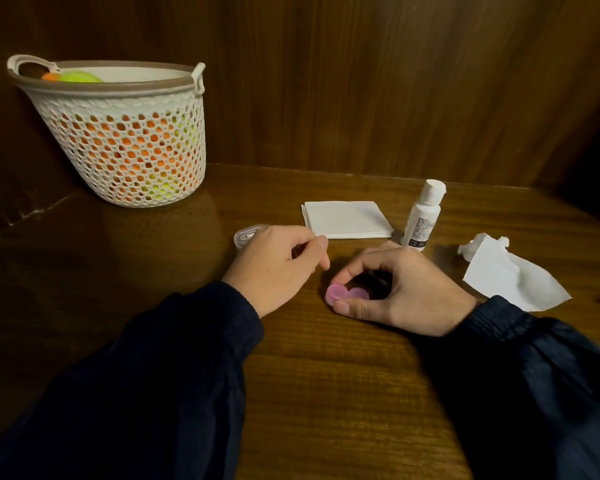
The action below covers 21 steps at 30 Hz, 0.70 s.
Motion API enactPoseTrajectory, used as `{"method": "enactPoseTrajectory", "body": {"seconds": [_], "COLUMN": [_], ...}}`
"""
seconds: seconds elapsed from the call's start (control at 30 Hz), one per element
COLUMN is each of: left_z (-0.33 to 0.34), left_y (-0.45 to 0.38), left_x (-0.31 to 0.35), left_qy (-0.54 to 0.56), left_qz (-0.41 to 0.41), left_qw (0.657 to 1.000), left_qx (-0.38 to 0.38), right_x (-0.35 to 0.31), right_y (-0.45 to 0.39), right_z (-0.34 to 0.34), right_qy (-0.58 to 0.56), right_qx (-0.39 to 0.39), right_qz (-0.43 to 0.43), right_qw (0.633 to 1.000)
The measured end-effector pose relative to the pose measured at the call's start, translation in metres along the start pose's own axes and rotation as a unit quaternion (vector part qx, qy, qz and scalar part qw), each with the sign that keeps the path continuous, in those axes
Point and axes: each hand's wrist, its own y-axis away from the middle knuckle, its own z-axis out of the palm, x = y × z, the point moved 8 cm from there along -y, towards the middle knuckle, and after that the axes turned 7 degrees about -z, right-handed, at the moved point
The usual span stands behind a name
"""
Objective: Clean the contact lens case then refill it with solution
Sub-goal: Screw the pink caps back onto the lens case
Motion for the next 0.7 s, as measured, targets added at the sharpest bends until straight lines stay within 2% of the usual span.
{"method": "enactPoseTrajectory", "body": {"seconds": [0.47, 0.6, 0.7], "left_z": [0.003, 0.007, 0.010], "left_y": [-0.001, 0.002, 0.005], "left_x": [-0.003, -0.001, -0.001], "left_qy": [0.005, 0.013, -0.036], "left_qz": [0.006, 0.036, 0.051], "left_qw": [1.000, 0.998, 0.994], "left_qx": [-0.013, -0.054, -0.092], "right_x": [0.001, 0.003, 0.007], "right_y": [0.000, 0.004, 0.009], "right_z": [-0.001, -0.011, -0.014], "right_qy": [0.006, -0.013, -0.038], "right_qx": [-0.003, -0.011, -0.022], "right_qz": [-0.002, -0.003, 0.019], "right_qw": [1.000, 1.000, 0.999]}}
